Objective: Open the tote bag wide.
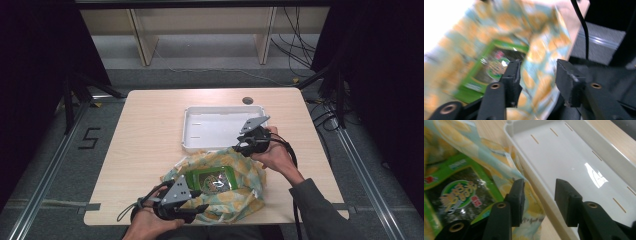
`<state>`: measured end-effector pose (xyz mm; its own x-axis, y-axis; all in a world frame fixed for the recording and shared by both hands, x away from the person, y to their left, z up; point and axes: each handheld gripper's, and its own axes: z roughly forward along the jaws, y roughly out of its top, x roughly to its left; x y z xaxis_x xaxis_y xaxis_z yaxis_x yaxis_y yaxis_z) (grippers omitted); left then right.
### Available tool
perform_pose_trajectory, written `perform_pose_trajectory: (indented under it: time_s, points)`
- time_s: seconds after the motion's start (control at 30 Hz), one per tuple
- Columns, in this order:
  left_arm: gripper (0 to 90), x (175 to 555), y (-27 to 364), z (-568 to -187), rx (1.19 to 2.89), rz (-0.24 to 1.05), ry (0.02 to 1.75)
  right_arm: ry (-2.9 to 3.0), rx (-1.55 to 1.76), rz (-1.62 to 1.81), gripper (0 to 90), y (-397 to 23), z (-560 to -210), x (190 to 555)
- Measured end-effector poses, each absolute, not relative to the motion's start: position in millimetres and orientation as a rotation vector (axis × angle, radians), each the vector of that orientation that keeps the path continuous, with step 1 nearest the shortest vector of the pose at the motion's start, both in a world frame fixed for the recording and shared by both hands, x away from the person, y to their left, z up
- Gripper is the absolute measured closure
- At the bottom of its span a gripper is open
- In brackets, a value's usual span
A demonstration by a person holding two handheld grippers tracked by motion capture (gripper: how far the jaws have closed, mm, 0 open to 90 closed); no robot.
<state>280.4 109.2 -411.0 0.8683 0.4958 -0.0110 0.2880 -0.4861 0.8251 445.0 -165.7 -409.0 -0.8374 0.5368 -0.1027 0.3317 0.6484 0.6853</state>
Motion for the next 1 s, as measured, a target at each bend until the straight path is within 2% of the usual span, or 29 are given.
perform_pose_trajectory:
  time_s: [0.1,0.3,0.37,0.47,0.53,0.6,0.63,0.67,0.73,0.8,0.87,1.0]
  points:
    - [51.5,286.3,119.1,-395.1,2.069,0.370,0.626,2.599,0.696,1.011,55.7,-172.2,-406.1,431.8]
    - [45.2,308.8,143.0,-385.9,2.109,0.602,0.719,2.635,0.668,0.962,54.1,-180.1,-414.4,419.9]
    - [42.5,318.3,148.2,-391.4,2.166,0.621,0.781,2.644,0.729,0.944,53.8,-182.1,-417.7,417.1]
    - [36.9,334.3,147.8,-406.4,2.200,0.574,0.835,2.663,0.755,0.918,52.9,-184.1,-423.4,414.7]
    - [37.3,344.7,147.9,-414.3,2.224,0.565,0.867,2.679,0.768,0.913,51.6,-184.7,-425.4,413.4]
    - [42.9,353.6,146.4,-422.0,2.221,0.536,0.884,2.679,0.827,0.891,50.3,-185.9,-427.2,410.9]
    - [49.1,358.4,146.5,-424.7,2.224,0.541,0.865,2.677,0.854,0.867,50.5,-186.6,-428.4,409.6]
    - [60.9,363.5,147.2,-426.8,2.248,0.538,0.841,2.678,0.831,0.848,53.6,-188.1,-429.6,409.9]
    - [76.6,371.8,148.7,-430.9,2.250,0.507,0.860,2.725,0.795,0.823,68.7,-190.4,-432.1,408.1]
    - [85.6,380.6,150.4,-436.3,2.252,0.510,0.883,2.746,0.779,0.770,83.0,-194.7,-433.8,407.8]
    - [87.9,390.6,154.7,-444.5,2.266,0.496,0.900,2.740,0.779,0.731,89.3,-200.2,-436.4,410.1]
    - [88.2,397.0,154.3,-457.8,2.262,0.440,0.929,2.742,0.834,0.742,90.0,-209.9,-441.9,417.1]
